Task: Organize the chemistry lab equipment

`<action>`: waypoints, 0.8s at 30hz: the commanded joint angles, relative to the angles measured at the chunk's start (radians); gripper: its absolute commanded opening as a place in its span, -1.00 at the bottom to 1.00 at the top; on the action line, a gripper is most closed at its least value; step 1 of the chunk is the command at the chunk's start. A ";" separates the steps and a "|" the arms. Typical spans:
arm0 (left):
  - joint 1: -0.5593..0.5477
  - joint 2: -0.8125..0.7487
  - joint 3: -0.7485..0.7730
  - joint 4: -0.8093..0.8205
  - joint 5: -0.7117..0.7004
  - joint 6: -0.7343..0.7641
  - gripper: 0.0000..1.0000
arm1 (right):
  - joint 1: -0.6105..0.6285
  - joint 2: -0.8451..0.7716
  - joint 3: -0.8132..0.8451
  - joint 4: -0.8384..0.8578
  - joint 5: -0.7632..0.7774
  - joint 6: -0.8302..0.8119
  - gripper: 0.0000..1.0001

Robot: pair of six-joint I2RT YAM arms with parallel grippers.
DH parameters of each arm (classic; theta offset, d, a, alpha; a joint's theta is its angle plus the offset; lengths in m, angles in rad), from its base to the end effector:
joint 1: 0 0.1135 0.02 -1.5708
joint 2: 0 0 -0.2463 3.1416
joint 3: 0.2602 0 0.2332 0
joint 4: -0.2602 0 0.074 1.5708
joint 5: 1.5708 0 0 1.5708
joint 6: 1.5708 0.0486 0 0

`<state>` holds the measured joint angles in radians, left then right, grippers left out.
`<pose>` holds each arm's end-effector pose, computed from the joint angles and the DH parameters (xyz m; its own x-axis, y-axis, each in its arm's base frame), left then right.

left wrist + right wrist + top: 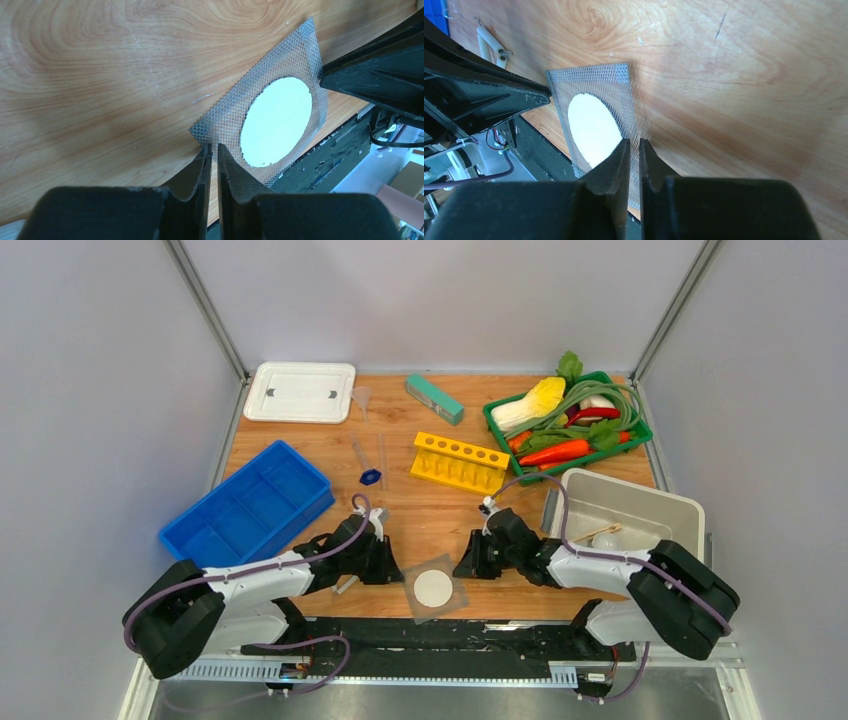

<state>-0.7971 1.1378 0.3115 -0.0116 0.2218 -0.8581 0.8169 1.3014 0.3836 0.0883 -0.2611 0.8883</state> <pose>0.1284 -0.1467 0.1218 -0.9454 -0.0884 -0.3138 0.1306 0.7791 -0.6131 0.1419 0.1695 0.1192 -0.9576 0.0754 -0.2781 -0.1277 0.7542 0.6441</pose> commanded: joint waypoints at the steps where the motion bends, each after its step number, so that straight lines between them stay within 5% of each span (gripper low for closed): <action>1: -0.010 -0.012 -0.008 0.016 -0.024 0.002 -0.67 | 0.011 0.015 -0.003 0.108 -0.076 -0.044 -0.64; 10: -0.008 0.000 -0.023 0.025 -0.018 -0.002 -0.67 | -0.041 0.056 -0.089 0.285 -0.171 0.017 -0.34; 14: -0.010 -0.010 -0.028 0.025 -0.022 -0.005 -0.67 | -0.084 0.104 -0.133 0.433 -0.247 0.074 -0.45; 24: -0.010 -0.049 -0.025 0.016 -0.024 -0.012 -0.67 | -0.084 0.056 -0.106 0.358 -0.225 0.054 -0.82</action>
<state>-0.7990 1.1183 0.2939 0.0032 0.2150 -0.8661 0.7361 1.4101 0.2623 0.4442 -0.4892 0.9432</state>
